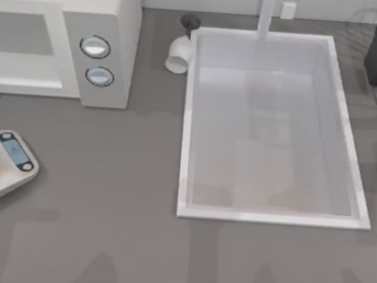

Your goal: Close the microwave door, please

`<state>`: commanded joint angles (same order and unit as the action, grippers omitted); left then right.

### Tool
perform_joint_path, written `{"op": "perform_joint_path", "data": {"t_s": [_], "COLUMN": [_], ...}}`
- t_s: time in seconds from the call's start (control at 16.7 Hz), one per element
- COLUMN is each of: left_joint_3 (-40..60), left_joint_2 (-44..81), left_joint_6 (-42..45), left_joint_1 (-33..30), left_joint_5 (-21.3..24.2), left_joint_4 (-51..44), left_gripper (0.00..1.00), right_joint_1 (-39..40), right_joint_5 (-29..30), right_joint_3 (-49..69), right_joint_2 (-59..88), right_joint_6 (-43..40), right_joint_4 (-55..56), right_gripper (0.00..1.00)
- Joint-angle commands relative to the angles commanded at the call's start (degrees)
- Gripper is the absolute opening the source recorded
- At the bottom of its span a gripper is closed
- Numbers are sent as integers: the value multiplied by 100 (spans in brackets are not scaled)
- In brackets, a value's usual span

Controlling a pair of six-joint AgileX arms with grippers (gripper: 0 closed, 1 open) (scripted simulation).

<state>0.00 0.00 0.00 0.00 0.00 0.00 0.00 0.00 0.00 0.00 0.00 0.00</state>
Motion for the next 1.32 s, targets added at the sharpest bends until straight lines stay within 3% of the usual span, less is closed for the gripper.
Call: {"op": "perform_joint_path", "data": {"t_s": [0.48, 1.02, 1.32], "left_joint_3": [29, 530, 587], "left_joint_2": [-23, -422, -468], "left_joint_6": [0, -7, -8], "left_joint_1": [91, 1935, 2138], "left_joint_5": [91, 1936, 2139], "left_joint_4": [-53, -950, -1052], "left_gripper": [0, 0, 0], "right_joint_1": [0, 0, 0], "right_joint_5": [0, 0, 0], "right_joint_3": [0, 0, 0], "right_joint_2": [0, 0, 0], "right_joint_6": [0, 0, 0], "right_joint_4": [0, 0, 0], "right_gripper": [100, 100, 100]}}
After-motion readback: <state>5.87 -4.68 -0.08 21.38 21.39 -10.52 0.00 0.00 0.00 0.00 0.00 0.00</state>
